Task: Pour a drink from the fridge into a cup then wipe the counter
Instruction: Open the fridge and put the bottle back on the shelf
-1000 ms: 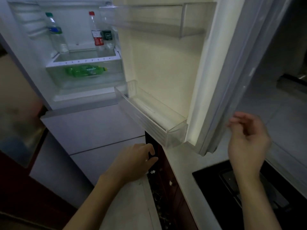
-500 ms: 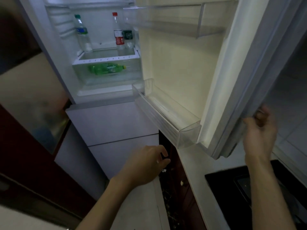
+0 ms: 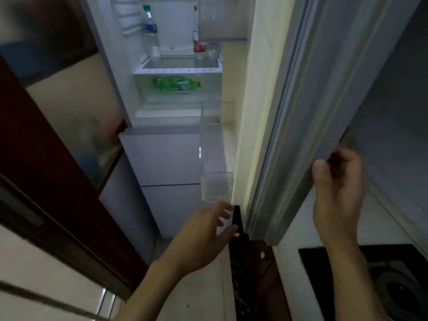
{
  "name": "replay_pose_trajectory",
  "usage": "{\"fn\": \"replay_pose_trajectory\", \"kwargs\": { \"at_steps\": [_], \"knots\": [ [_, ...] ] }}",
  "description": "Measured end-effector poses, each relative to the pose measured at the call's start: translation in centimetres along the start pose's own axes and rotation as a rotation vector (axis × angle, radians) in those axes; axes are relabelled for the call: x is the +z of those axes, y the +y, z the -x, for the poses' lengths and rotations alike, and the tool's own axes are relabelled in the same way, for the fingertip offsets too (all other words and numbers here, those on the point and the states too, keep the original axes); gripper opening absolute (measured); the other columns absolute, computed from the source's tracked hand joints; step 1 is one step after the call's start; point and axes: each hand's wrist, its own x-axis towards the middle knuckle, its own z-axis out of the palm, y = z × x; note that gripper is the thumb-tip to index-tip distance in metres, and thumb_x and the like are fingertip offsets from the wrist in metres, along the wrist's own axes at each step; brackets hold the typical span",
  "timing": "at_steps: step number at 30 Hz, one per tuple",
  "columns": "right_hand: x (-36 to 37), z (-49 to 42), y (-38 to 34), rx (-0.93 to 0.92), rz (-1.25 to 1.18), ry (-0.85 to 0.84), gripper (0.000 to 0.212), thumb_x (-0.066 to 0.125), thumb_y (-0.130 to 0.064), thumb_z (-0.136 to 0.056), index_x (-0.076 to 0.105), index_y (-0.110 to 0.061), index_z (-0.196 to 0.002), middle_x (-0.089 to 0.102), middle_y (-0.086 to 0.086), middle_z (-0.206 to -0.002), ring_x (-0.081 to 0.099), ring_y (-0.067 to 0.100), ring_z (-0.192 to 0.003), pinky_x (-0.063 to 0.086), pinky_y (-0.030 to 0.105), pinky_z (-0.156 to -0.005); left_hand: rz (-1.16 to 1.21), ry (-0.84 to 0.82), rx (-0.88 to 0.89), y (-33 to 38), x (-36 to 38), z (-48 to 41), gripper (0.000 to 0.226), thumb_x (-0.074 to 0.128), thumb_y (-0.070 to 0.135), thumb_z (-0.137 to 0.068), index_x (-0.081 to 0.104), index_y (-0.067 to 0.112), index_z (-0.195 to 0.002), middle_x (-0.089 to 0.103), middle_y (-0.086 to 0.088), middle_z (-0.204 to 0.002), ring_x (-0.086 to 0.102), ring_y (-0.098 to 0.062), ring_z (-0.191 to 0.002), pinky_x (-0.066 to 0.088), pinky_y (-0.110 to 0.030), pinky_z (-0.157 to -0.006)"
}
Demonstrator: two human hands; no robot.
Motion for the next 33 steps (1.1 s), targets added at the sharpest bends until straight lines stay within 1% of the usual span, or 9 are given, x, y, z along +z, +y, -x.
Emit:
{"fn": "replay_pose_trajectory", "kwargs": {
  "at_steps": [3,6,9,13,16,19,22,27,33],
  "knots": [
    [2.9,0.2,-1.0,-0.072,-0.061,-0.089,0.031,0.059,-0.048,-0.086,0.048,-0.037,-0.112,0.058,-0.021,-0.097,0.055,-0.002,-0.088,0.044,0.014,-0.079,0.004,0.016,-0.059,-1.3,-0.5,1.6,0.039,0.052,0.044,-0.094,0.044,0.033,-0.13,0.059,0.016,-0.118,0.055,0.004,-0.102,0.049,-0.015,-0.088],
    [6.2,0.7,-1.6,-0.11,-0.108,-0.159,0.038,0.062,-0.053,-0.084,0.047,-0.034,-0.114,0.056,0.005,-0.1,0.056,0.011,-0.086,0.046,0.02,-0.077,0.043,0.048,-0.114,-2.6,-1.3,2.7,0.034,0.054,0.041,-0.094,0.049,0.03,-0.126,0.062,0.016,-0.113,0.059,0.004,-0.099,0.049,-0.012,-0.084],
    [9.7,1.2,-2.2,-0.143,-0.131,-0.214,0.037,0.065,-0.04,-0.083,0.046,-0.025,-0.112,0.054,0.017,-0.101,0.056,0.024,-0.083,0.048,0.023,-0.075,0.097,0.089,-0.146,-3.8,-2.3,3.5,0.028,0.057,0.035,-0.094,0.054,0.027,-0.121,0.064,0.016,-0.108,0.061,0.005,-0.097,0.05,-0.014,-0.083],
    [14.0,1.4,-2.7,-0.188,-0.1,-0.258,0.045,0.067,-0.042,-0.081,0.047,-0.01,-0.107,0.052,0.015,-0.096,0.054,0.029,-0.079,0.049,0.031,-0.074,0.165,0.161,-0.192,-5.5,-3.6,4.2,0.027,0.059,0.03,-0.094,0.056,0.025,-0.12,0.065,0.014,-0.108,0.062,0.003,-0.098,0.052,-0.018,-0.084],
    [17.6,1.5,-3.1,-0.212,-0.095,-0.297,0.047,0.071,-0.04,-0.079,0.045,-0.011,-0.105,0.052,0.015,-0.096,0.053,0.026,-0.078,0.049,0.028,-0.071,0.189,0.218,-0.233,-7.8,-5.0,4.3,0.028,0.06,0.029,-0.094,0.055,0.026,-0.121,0.064,0.016,-0.111,0.061,0.003,-0.1,0.052,-0.016,-0.082],
    [21.4,1.6,-3.6,-0.247,-0.09,-0.31,0.047,0.074,-0.038,-0.078,0.044,-0.01,-0.102,0.051,0.015,-0.092,0.051,0.024,-0.076,0.047,0.023,-0.067,0.21,0.306,-0.259,-10.3,-6.8,4.0,0.022,0.062,0.024,-0.093,0.058,0.025,-0.114,0.066,0.017,-0.103,0.061,0.007,-0.097,0.047,-0.008,-0.076],
    [25.2,1.6,-4.2,-0.267,-0.072,-0.305,0.046,0.076,-0.035,-0.077,0.043,-0.011,-0.099,0.05,0.013,-0.089,0.049,0.022,-0.074,0.046,0.022,-0.066,0.235,0.366,-0.279,-12.9,-8.8,3.6,0.018,0.062,0.021,-0.093,0.058,0.026,-0.11,0.066,0.02,-0.097,0.062,0.009,-0.094,0.048,-0.007,-0.074],
    [32.0,1.3,-4.3,-0.273,-0.043,-0.283,0.049,0.077,-0.036,-0.078,0.049,-0.001,-0.098,0.049,0.011,-0.093,0.048,0.019,-0.076,0.043,0.019,-0.066,0.235,0.444,-0.339,-18.3,-11.9,2.3,0.021,0.061,0.023,-0.093,0.058,0.027,-0.114,0.064,0.019,-0.105,0.06,0.008,-0.095,0.046,-0.005,-0.075],
    [39.2,0.2,-3.3,-0.28,-0.007,-0.343,0.03,0.067,-0.012,-0.088,0.052,0.001,-0.11,0.045,0.005,-0.104,0.049,0.014,-0.082,0.044,0.016,-0.071,0.18,0.531,-0.36,-24.8,-15.3,-0.4,0.034,0.061,0.017,-0.092,0.058,0.018,-0.125,0.063,0.006,-0.117,0.061,-0.006,-0.105,0.051,-0.017,-0.084]
  ]
}}
